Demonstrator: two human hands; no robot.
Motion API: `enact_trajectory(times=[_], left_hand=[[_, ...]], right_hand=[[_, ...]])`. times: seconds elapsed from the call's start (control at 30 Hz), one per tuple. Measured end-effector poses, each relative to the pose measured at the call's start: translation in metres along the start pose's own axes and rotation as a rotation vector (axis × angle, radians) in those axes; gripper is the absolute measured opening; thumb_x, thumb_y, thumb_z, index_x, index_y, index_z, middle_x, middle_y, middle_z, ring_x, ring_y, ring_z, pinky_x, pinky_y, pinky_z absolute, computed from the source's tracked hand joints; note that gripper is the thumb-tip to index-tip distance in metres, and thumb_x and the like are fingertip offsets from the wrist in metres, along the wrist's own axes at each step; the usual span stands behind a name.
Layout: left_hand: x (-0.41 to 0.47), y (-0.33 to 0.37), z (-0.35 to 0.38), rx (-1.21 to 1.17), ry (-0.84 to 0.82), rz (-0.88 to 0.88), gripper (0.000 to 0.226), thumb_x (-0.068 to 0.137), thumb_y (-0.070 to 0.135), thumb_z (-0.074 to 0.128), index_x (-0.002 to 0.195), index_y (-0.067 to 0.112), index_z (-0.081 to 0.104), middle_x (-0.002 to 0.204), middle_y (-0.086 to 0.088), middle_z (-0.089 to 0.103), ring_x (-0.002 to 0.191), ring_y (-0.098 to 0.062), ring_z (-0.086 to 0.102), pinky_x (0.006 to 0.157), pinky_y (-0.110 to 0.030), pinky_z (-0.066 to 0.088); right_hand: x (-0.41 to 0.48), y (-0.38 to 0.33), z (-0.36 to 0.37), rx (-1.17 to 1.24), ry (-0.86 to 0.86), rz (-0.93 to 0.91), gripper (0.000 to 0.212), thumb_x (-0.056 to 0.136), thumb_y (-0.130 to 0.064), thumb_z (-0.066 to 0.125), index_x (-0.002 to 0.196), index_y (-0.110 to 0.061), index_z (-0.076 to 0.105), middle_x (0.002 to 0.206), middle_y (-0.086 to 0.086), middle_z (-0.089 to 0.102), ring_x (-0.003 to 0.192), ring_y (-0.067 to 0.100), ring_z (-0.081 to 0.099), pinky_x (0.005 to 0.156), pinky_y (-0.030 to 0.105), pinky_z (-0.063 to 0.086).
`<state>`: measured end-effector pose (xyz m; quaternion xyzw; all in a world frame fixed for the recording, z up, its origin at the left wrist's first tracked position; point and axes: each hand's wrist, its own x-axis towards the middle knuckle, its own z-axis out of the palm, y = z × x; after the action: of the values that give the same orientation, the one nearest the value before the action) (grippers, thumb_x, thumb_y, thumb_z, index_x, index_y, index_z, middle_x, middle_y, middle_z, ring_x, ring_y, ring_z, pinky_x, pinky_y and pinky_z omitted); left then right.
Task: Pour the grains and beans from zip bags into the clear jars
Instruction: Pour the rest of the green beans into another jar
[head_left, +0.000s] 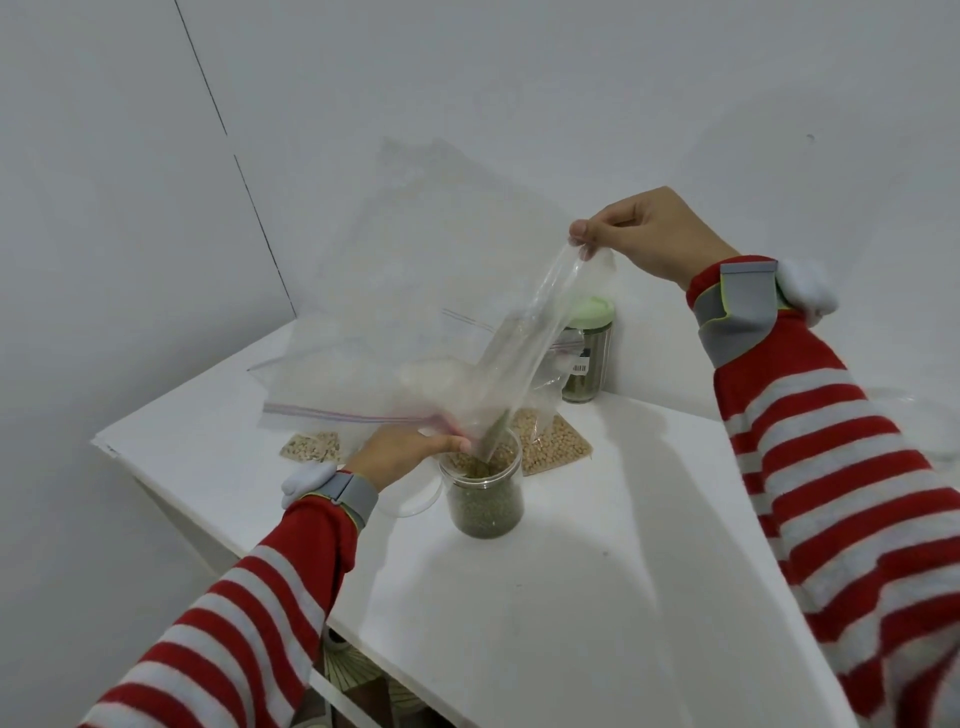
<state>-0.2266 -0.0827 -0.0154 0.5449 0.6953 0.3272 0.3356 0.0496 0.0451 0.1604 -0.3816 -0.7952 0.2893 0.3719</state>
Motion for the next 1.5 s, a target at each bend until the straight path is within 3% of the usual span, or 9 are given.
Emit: enact_trajectory(times=[0.1, 0.27, 0.43, 0.67, 0.93, 1.13, 1.23, 1.33, 1.5], left_hand=[[0.005, -0.003, 0.000, 0.042, -0.099, -0.089, 0.037, 0.058, 0.069, 0.075, 0.089, 0.049, 0.072, 0.114, 0.010, 0.066, 0.115, -0.009, 0.053, 0.101, -0.028, 0.036], [0.004, 0.002, 0.002, -0.029, -0.159, 0.041, 0.011, 0.077, 0.045, 0.073, 0.082, 0.036, 0.069, 0.098, 0.008, 0.067, 0.107, -0.010, 0.057, 0.088, -0.025, 0.037], [0.008, -0.001, 0.002, -0.049, -0.177, 0.048, 0.030, 0.071, 0.046, 0.071, 0.092, 0.025, 0.067, 0.100, 0.005, 0.065, 0.103, -0.008, 0.056, 0.092, -0.024, 0.036], [0.009, -0.001, 0.003, -0.031, -0.150, 0.047, 0.021, 0.091, 0.024, 0.066, 0.107, 0.012, 0.069, 0.098, 0.009, 0.064, 0.095, 0.001, 0.055, 0.076, -0.004, 0.037], [0.012, -0.012, 0.000, 0.165, -0.099, -0.040, 0.019, 0.087, 0.066, 0.052, 0.099, 0.058, 0.063, 0.128, 0.017, 0.061, 0.124, -0.006, 0.047, 0.107, -0.026, 0.030], [0.018, -0.019, 0.000, 0.057, -0.095, -0.070, 0.049, 0.055, 0.079, 0.070, 0.097, 0.053, 0.070, 0.121, 0.018, 0.064, 0.119, -0.005, 0.052, 0.112, -0.031, 0.033], [0.015, -0.011, 0.002, -0.018, -0.227, -0.041, 0.037, 0.069, 0.057, 0.075, 0.100, 0.036, 0.072, 0.122, 0.009, 0.062, 0.118, -0.006, 0.051, 0.111, -0.031, 0.031], [0.013, -0.008, 0.003, -0.046, -0.170, 0.054, 0.013, 0.087, 0.023, 0.071, 0.096, 0.014, 0.070, 0.103, 0.005, 0.065, 0.102, -0.004, 0.057, 0.098, -0.023, 0.036], [0.016, -0.017, -0.003, 0.176, -0.116, -0.058, 0.034, 0.085, 0.072, 0.048, 0.102, 0.047, 0.064, 0.117, 0.013, 0.063, 0.121, -0.008, 0.050, 0.113, -0.037, 0.029]], right_hand=[[0.001, 0.001, 0.000, -0.007, 0.003, -0.017, 0.030, 0.092, -0.035, 0.066, 0.092, -0.008, 0.077, 0.087, -0.007, 0.074, 0.083, -0.016, 0.060, 0.071, -0.004, 0.036], [0.000, 0.001, -0.001, -0.011, 0.006, -0.030, 0.032, 0.091, -0.038, 0.067, 0.092, -0.008, 0.078, 0.086, -0.006, 0.075, 0.098, 0.006, 0.065, 0.089, 0.021, 0.044], [0.001, 0.002, -0.002, -0.009, 0.005, -0.026, 0.032, 0.091, -0.039, 0.067, 0.093, -0.009, 0.078, 0.088, -0.005, 0.075, 0.101, 0.006, 0.065, 0.085, 0.012, 0.042], [0.001, 0.002, -0.002, 0.000, 0.005, -0.016, 0.030, 0.090, -0.039, 0.068, 0.091, -0.011, 0.078, 0.089, -0.004, 0.075, 0.101, 0.005, 0.065, 0.087, 0.016, 0.043], [0.003, 0.006, -0.003, -0.003, -0.008, 0.000, 0.030, 0.090, -0.037, 0.069, 0.092, -0.009, 0.078, 0.093, -0.007, 0.075, 0.083, -0.020, 0.059, 0.067, -0.007, 0.034], [0.003, 0.005, -0.005, -0.016, -0.019, -0.008, 0.030, 0.089, -0.039, 0.069, 0.089, -0.011, 0.078, 0.096, -0.006, 0.075, 0.095, -0.011, 0.062, 0.077, -0.001, 0.039], [0.003, 0.006, -0.003, -0.012, -0.033, 0.003, 0.022, 0.089, -0.039, 0.069, 0.089, -0.019, 0.078, 0.090, -0.005, 0.076, 0.102, -0.004, 0.063, 0.092, 0.014, 0.043], [0.003, 0.007, -0.002, -0.005, -0.028, 0.006, 0.020, 0.089, -0.039, 0.069, 0.089, -0.021, 0.077, 0.087, -0.006, 0.075, 0.104, -0.001, 0.064, 0.092, 0.016, 0.042], [0.002, 0.007, -0.002, 0.006, -0.001, 0.012, 0.026, 0.091, -0.037, 0.068, 0.095, -0.013, 0.077, 0.086, -0.007, 0.074, 0.086, -0.014, 0.060, 0.073, -0.001, 0.038]])
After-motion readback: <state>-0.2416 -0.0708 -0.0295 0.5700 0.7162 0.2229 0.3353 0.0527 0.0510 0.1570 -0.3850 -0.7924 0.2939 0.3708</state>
